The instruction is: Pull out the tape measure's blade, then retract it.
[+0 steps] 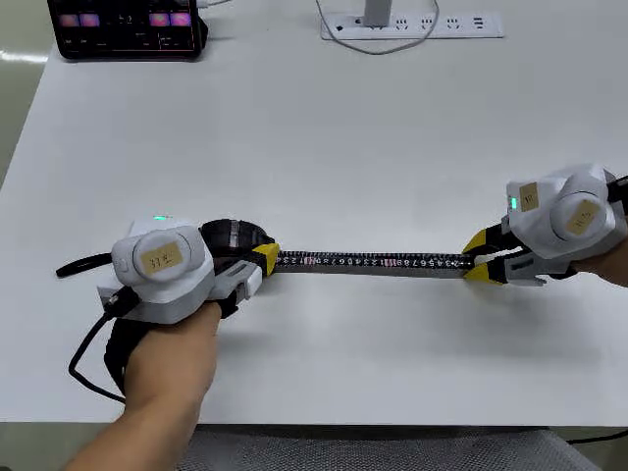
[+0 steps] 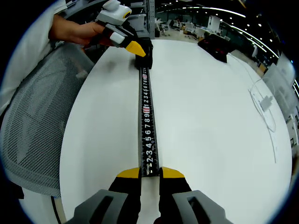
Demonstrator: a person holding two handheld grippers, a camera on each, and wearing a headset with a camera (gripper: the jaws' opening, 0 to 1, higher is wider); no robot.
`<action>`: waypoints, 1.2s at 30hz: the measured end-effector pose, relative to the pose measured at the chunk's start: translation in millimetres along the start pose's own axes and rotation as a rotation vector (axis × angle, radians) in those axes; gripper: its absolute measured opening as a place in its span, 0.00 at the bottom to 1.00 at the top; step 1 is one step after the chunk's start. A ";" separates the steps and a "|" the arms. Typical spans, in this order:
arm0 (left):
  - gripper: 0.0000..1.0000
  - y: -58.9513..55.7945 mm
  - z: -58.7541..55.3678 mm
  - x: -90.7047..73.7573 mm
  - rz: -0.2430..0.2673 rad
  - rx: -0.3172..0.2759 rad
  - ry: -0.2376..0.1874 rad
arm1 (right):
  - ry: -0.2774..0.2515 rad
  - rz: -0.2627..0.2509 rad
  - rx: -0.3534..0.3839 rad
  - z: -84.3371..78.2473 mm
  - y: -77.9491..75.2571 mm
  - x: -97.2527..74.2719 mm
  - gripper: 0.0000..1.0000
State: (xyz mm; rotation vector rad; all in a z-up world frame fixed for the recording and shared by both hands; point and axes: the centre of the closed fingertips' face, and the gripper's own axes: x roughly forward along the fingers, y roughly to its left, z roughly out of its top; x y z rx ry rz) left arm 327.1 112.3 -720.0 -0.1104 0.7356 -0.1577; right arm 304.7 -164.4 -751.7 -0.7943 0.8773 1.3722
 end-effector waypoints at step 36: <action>0.54 -0.2 0.0 -1.7 -0.018 -0.027 -0.002 | -0.024 0.029 -0.030 29.4 0.6 13.9 0.10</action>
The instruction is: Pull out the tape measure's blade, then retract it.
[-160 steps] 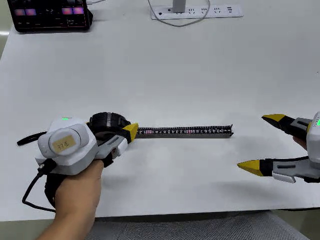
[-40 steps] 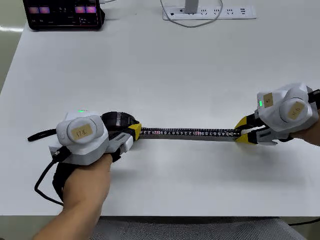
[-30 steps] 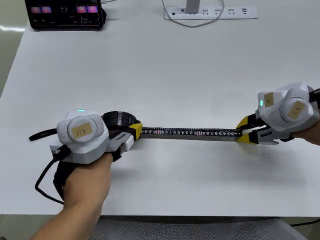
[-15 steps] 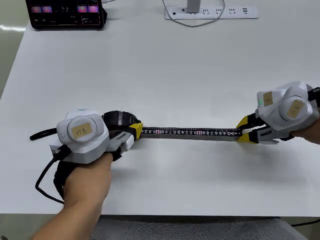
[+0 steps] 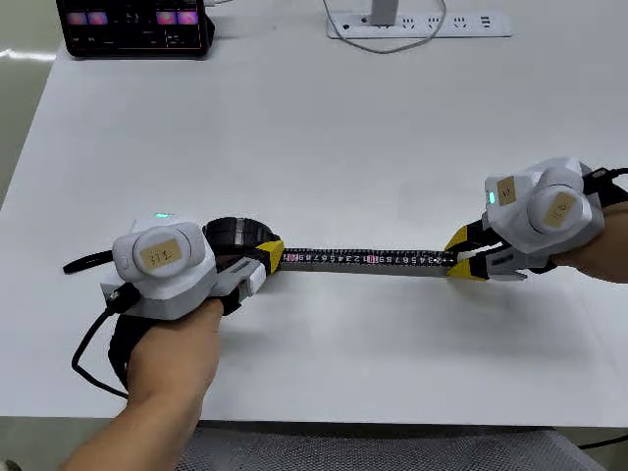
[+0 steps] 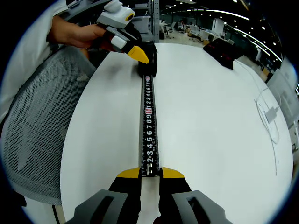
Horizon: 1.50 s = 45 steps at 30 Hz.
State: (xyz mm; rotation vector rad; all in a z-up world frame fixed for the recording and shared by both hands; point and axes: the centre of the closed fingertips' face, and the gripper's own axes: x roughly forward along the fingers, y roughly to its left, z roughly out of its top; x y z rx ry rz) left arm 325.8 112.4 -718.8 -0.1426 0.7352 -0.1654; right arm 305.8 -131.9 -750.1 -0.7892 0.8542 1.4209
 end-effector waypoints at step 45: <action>0.54 0.7 -0.2 0.8 -0.019 -0.035 0.000 | -0.047 0.040 -0.036 45.4 -7.2 20.2 0.10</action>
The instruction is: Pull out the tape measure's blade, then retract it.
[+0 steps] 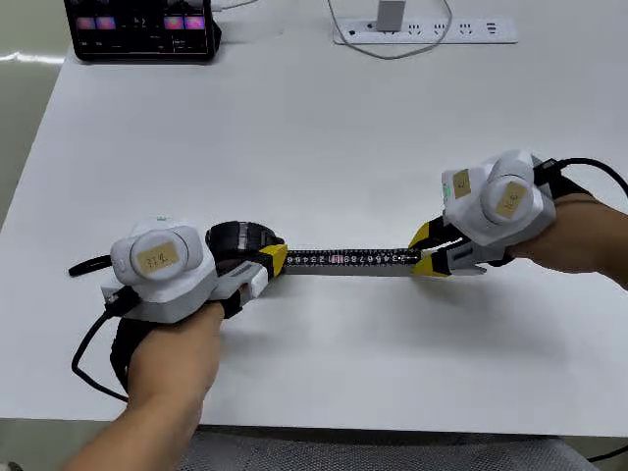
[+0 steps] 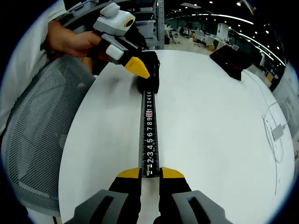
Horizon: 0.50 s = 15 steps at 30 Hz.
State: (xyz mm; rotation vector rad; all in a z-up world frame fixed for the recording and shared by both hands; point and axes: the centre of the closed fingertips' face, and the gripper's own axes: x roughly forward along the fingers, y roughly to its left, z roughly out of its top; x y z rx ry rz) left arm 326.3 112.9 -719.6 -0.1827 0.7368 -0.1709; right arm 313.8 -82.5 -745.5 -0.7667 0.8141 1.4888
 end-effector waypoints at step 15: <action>0.55 -0.1 0.3 -0.1 -0.005 -0.007 -0.001 | -0.013 0.010 -0.005 12.5 -1.0 6.8 0.10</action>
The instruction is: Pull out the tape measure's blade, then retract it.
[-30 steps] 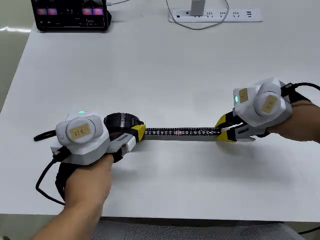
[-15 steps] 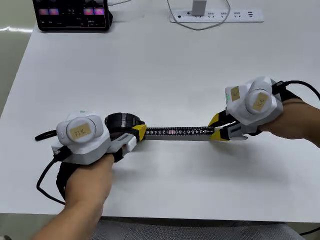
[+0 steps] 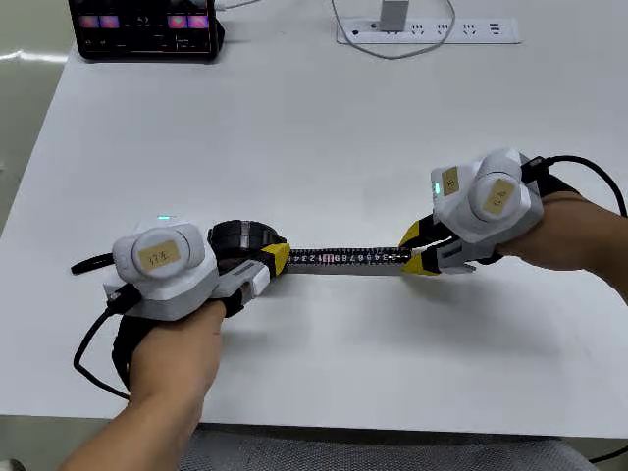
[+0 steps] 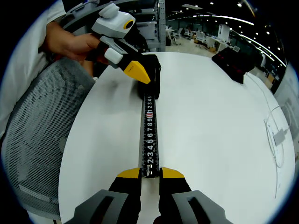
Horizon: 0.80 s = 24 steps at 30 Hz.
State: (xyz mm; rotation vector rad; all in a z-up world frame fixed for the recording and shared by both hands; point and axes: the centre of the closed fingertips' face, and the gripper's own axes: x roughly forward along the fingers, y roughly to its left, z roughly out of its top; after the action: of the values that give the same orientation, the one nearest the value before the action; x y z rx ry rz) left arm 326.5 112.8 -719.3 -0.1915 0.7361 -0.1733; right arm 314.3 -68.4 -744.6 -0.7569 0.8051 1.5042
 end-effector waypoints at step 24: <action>0.55 0.6 -0.3 0.6 -0.012 -0.019 0.003 | -0.014 0.009 0.003 17.1 -3.2 9.9 0.10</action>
State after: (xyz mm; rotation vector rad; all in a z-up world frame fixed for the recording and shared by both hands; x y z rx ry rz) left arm 326.9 113.2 -720.0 -0.2140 0.7400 -0.1781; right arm 316.5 -48.5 -743.7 -0.7405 0.8011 1.5144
